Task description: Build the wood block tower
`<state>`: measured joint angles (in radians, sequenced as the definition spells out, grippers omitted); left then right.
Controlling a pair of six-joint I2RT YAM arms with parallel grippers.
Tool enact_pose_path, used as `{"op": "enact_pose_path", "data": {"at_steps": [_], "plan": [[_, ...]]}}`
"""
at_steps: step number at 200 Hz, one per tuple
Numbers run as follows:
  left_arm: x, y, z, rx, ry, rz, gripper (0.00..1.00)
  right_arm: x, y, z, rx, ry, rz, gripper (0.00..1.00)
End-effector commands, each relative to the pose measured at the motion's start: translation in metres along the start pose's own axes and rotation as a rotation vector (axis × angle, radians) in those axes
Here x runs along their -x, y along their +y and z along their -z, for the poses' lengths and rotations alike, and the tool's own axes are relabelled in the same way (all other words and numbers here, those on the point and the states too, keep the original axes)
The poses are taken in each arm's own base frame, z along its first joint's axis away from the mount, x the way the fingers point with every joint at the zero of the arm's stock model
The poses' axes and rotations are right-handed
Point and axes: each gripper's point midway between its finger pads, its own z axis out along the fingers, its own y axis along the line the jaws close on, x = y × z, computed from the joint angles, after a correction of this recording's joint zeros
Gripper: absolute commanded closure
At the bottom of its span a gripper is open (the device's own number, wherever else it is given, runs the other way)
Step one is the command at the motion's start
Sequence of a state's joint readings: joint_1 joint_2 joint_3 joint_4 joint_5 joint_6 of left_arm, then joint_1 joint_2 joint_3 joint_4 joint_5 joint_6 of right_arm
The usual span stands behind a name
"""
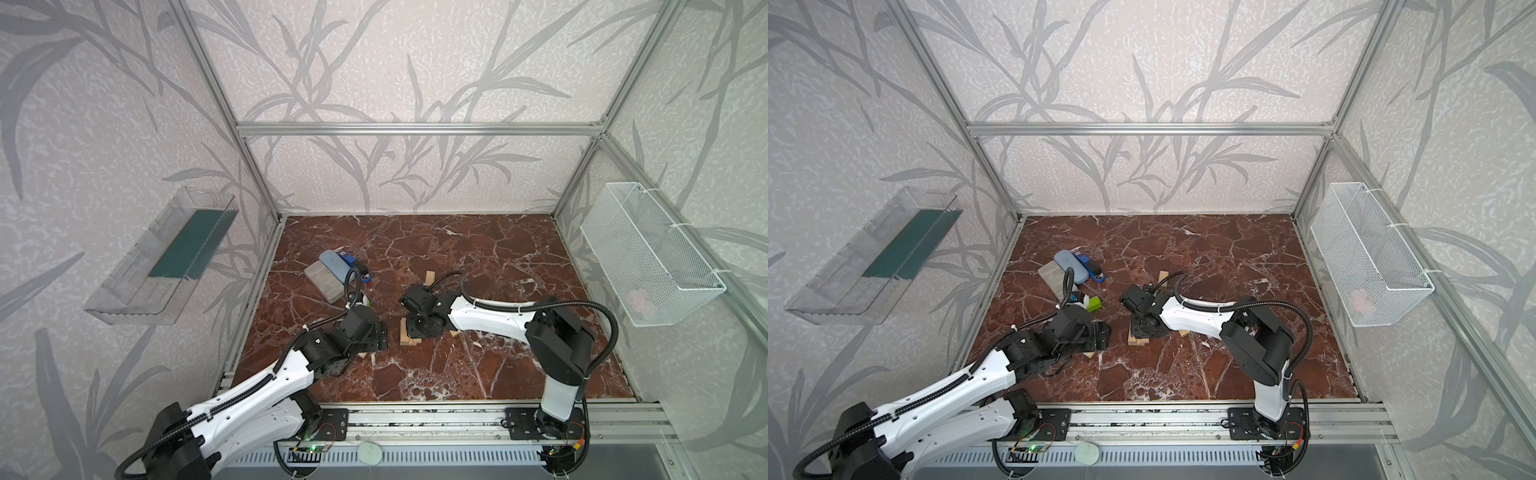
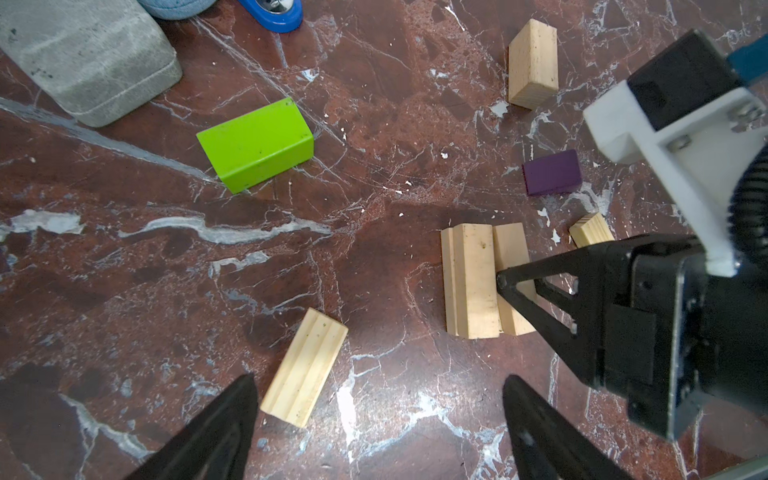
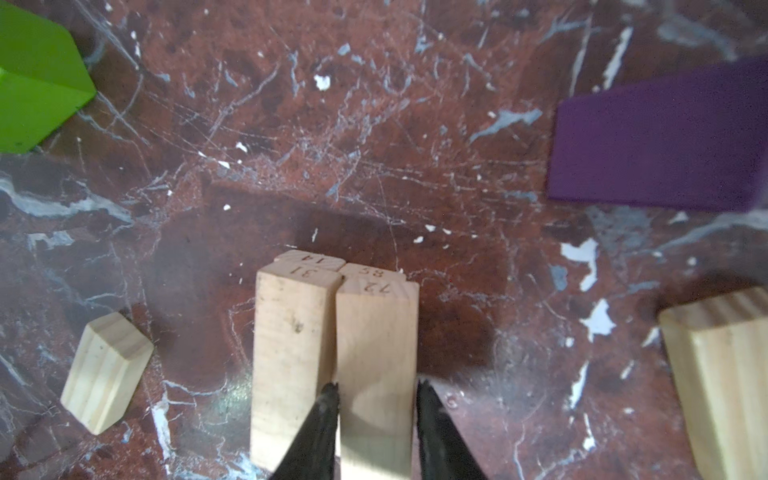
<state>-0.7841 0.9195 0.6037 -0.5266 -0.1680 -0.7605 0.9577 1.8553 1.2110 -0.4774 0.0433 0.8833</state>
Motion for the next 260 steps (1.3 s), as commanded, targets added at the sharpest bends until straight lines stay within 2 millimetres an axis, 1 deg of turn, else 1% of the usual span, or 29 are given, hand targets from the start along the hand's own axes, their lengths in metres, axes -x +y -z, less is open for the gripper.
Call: {"op": "enact_pose_path", "data": {"at_steps": [1, 49, 60, 88, 112, 140, 193, 235, 260], "plan": [[0.001, 0.003, 0.001, 0.006, -0.009, 0.019, 0.10, 0.003, 0.009, 0.011, 0.033, -0.014, -0.002, 0.66], [0.001, 0.002, 0.001, -0.002, -0.006, 0.021, 0.09, 0.004, 0.009, 0.023, 0.051, -0.034, 0.000, 0.67], [0.001, 0.001, 0.000, -0.003, -0.005, 0.022, 0.07, 0.003, 0.008, 0.025, 0.055, -0.035, 0.003, 0.67], [0.001, 0.001, 0.001, -0.005, -0.006, 0.025, 0.06, 0.002, 0.002, 0.027, 0.059, -0.038, -0.006, 0.69], [0.001, 0.000, 0.000, -0.014, -0.004, 0.028, 0.06, 0.000, -0.003, 0.026, 0.081, -0.029, -0.024, 0.70], [0.000, -0.004, -0.001, -0.030, 0.002, 0.029, 0.06, -0.003, 0.002, 0.024, 0.138, -0.013, -0.028, 0.70], [-0.001, -0.006, -0.003, -0.037, 0.007, 0.031, 0.06, -0.003, -0.008, 0.015, 0.153, 0.001, -0.066, 0.70], [0.000, -0.006, -0.004, -0.037, 0.006, 0.032, 0.06, -0.005, -0.004, 0.012, 0.183, 0.013, -0.064, 0.70], [0.000, -0.006, -0.004, -0.036, 0.009, 0.032, 0.06, -0.005, -0.003, 0.011, 0.193, 0.017, -0.065, 0.72]]}}
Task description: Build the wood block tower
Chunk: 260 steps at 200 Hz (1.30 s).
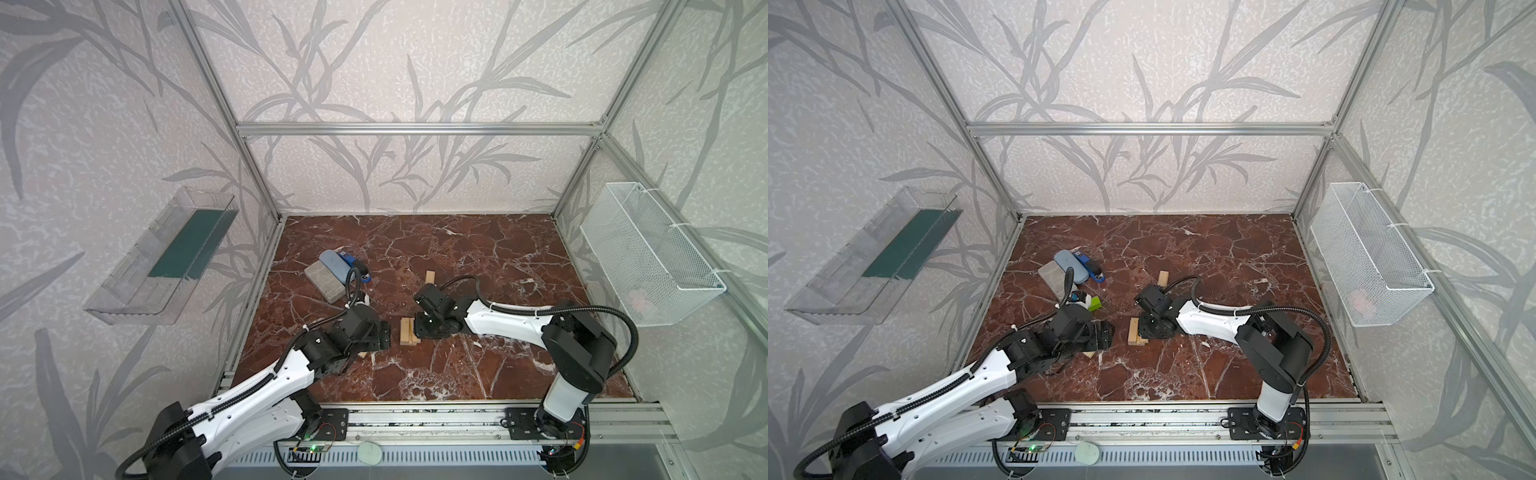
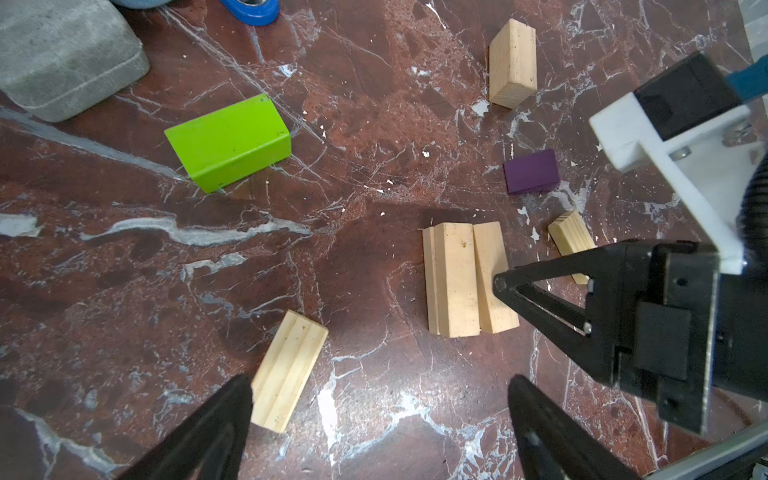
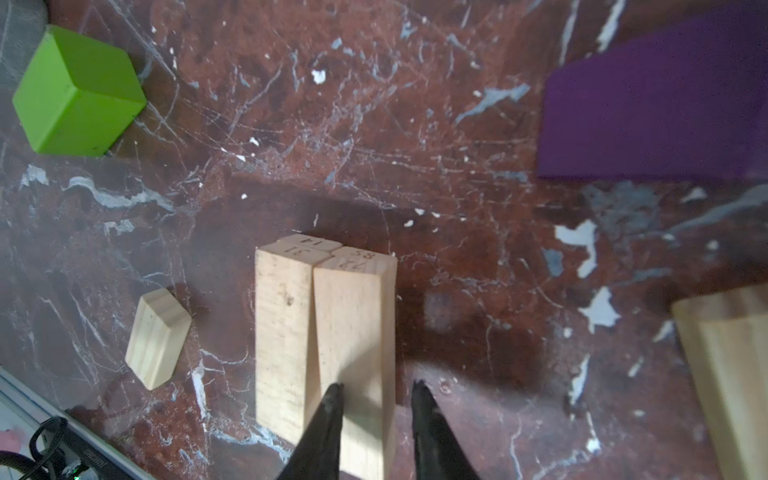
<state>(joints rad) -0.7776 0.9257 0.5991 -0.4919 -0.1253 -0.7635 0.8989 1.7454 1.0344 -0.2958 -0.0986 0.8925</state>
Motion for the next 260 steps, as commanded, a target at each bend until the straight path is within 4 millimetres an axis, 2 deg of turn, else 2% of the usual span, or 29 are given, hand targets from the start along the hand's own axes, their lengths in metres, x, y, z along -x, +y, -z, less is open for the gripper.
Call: {"op": "enact_pose_path", "data": {"at_steps": [1, 130, 197, 260], "plan": [[0.000, 0.002, -0.002, 0.008, -0.002, 0.019, 0.06, 0.000, 0.003, 0.003, 0.027, 0.001, -0.004, 0.72], [0.000, 0.004, -0.003, 0.015, 0.000, 0.016, 0.06, 0.000, 0.014, 0.007, 0.085, 0.004, -0.019, 0.74], [-0.001, 0.004, -0.004, 0.015, 0.003, 0.016, 0.06, 0.003, 0.010, 0.008, 0.058, -0.010, -0.014, 0.71], [0.001, 0.002, -0.003, 0.007, 0.001, 0.018, 0.05, 0.003, 0.016, 0.009, 0.087, -0.008, -0.003, 0.72]]}}
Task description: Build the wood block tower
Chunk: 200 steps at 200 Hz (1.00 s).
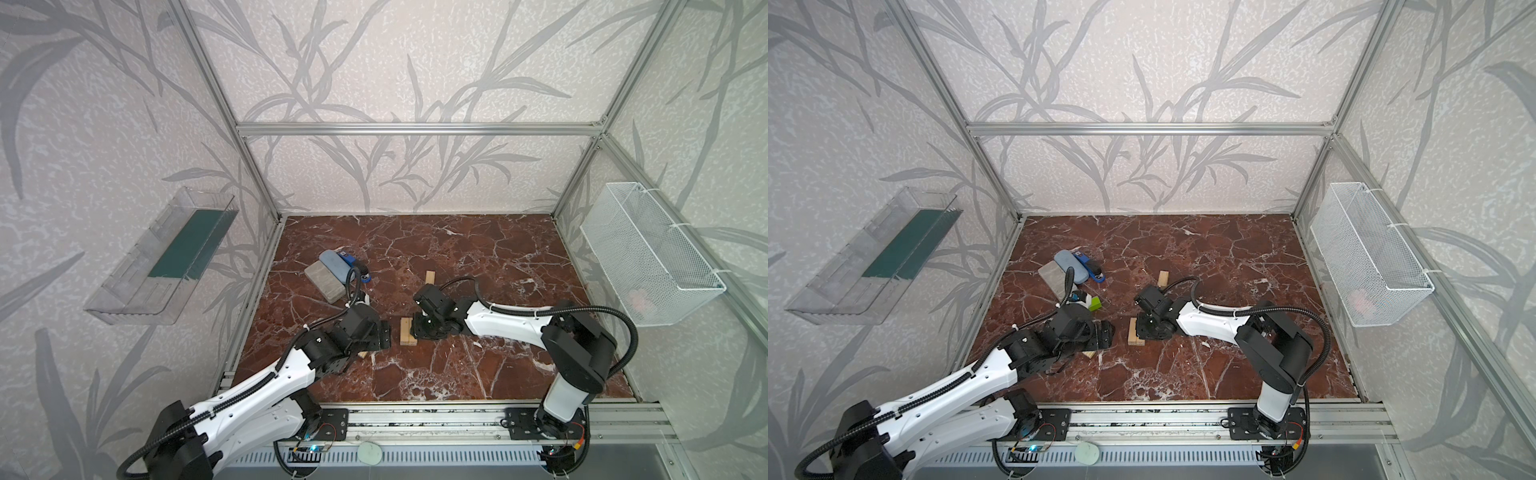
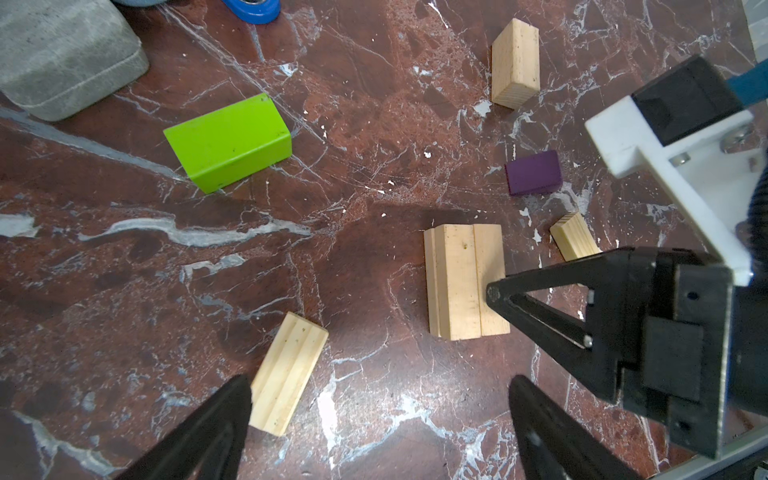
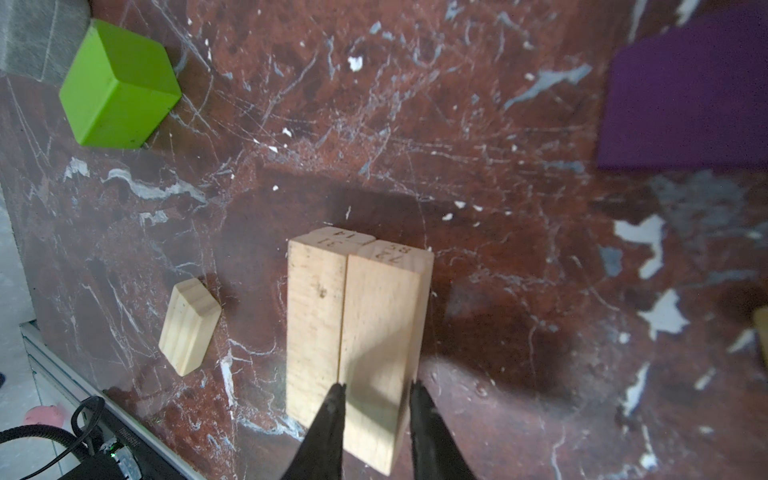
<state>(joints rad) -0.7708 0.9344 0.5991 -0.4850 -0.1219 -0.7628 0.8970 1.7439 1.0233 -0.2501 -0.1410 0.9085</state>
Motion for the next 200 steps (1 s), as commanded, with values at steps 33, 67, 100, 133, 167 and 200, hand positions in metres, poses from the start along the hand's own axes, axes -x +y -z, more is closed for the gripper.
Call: {"op": "enact_pose_path", "data": {"at_steps": [33, 67, 100, 133, 167, 200], "plan": [[0.001, 0.000, -0.001, 0.002, 0.002, 0.013, 0.05, 0.011, 0.016, 0.026, 0.061, -0.052, 0.025, 0.71], [0.003, -0.002, 0.001, -0.006, 0.000, 0.013, 0.05, 0.017, 0.012, 0.044, 0.047, -0.112, 0.040, 0.70], [0.002, -0.002, 0.002, -0.003, 0.010, 0.007, 0.06, 0.023, 0.007, 0.062, 0.051, -0.154, 0.076, 0.67], [0.001, -0.004, 0.003, -0.012, 0.019, 0.005, 0.06, 0.027, -0.005, 0.082, 0.014, -0.198, 0.128, 0.62], [0.000, -0.008, 0.003, -0.027, 0.033, -0.002, 0.06, 0.029, -0.023, 0.099, -0.063, -0.224, 0.189, 0.57], [0.002, -0.013, 0.003, -0.047, 0.030, 0.001, 0.06, 0.027, -0.049, 0.107, -0.130, -0.221, 0.218, 0.50]]}}
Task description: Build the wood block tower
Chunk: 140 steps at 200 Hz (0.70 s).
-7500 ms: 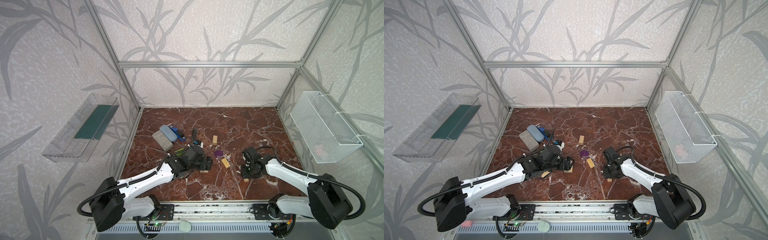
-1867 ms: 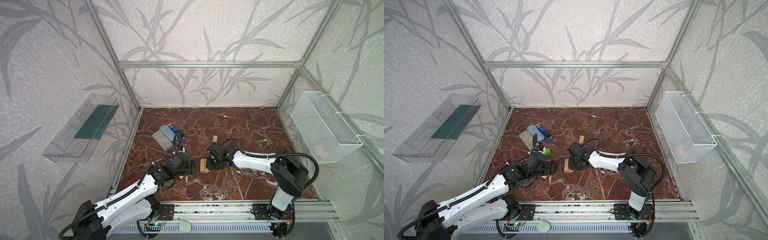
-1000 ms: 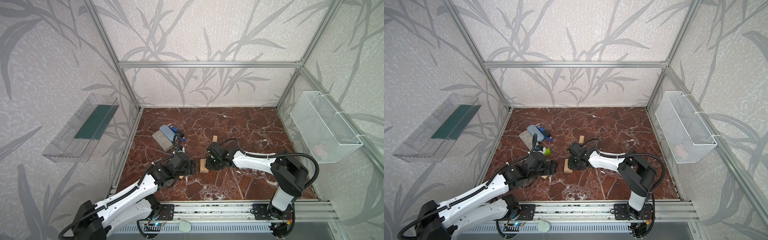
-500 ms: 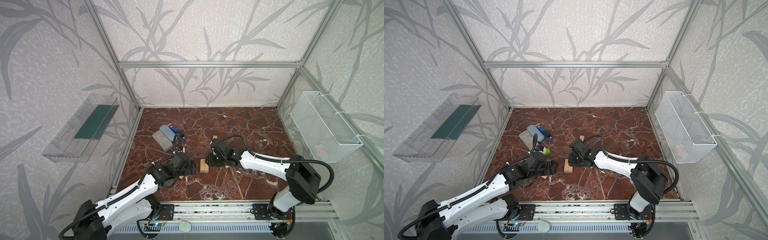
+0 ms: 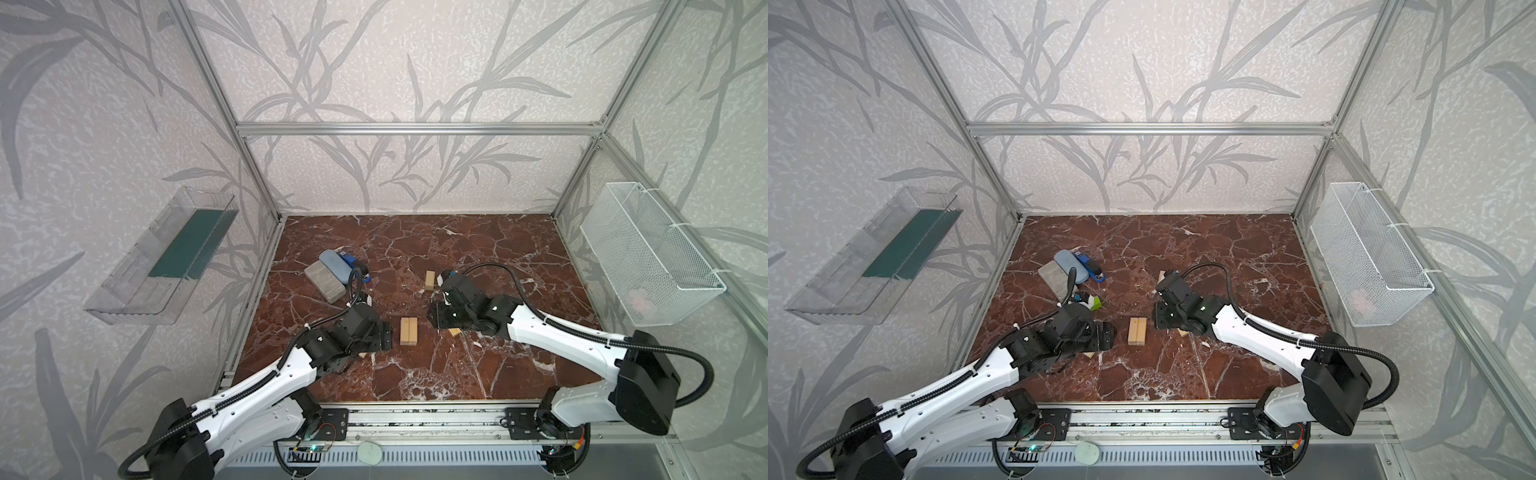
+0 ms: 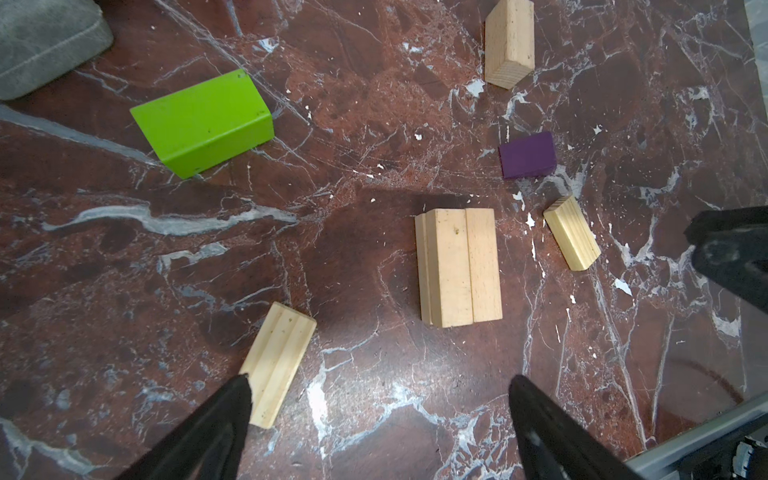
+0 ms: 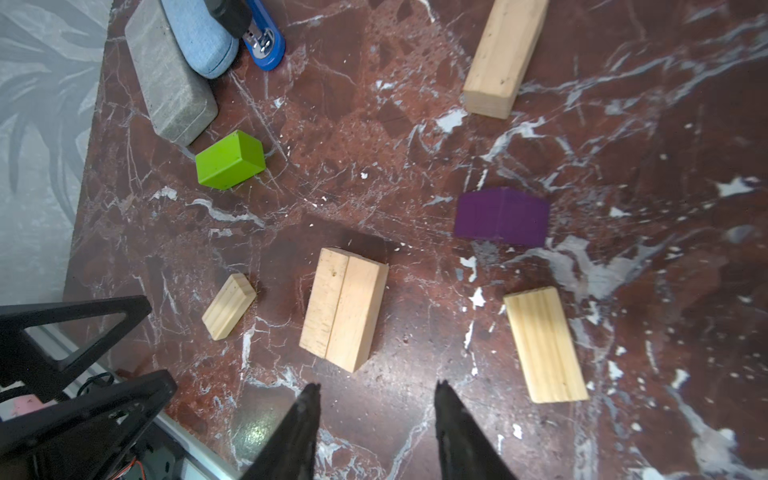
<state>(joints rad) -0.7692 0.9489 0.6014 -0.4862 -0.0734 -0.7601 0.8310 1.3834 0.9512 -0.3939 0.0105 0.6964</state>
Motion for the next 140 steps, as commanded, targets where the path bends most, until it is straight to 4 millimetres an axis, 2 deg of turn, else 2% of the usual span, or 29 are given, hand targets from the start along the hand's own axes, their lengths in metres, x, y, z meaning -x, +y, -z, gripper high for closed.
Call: {"op": "enact_pose_path", "data": {"at_steps": [1, 34, 81, 140], "plan": [[0.009, -0.008, 0.005, -0.023, -0.013, 0.004, 0.06, -0.010, -0.031, 0.007, -0.099, 0.026, 0.065, 0.49], [0.008, -0.015, 0.002, -0.045, 0.000, -0.001, 0.06, -0.017, -0.052, 0.005, -0.133, 0.073, 0.081, 0.44], [0.008, -0.023, 0.000, -0.064, 0.018, -0.014, 0.06, -0.030, -0.079, -0.007, -0.204, 0.164, 0.129, 0.38], [0.008, -0.039, -0.004, -0.097, 0.033, -0.030, 0.05, -0.043, -0.084, -0.031, -0.205, 0.268, 0.177, 0.35]]}}
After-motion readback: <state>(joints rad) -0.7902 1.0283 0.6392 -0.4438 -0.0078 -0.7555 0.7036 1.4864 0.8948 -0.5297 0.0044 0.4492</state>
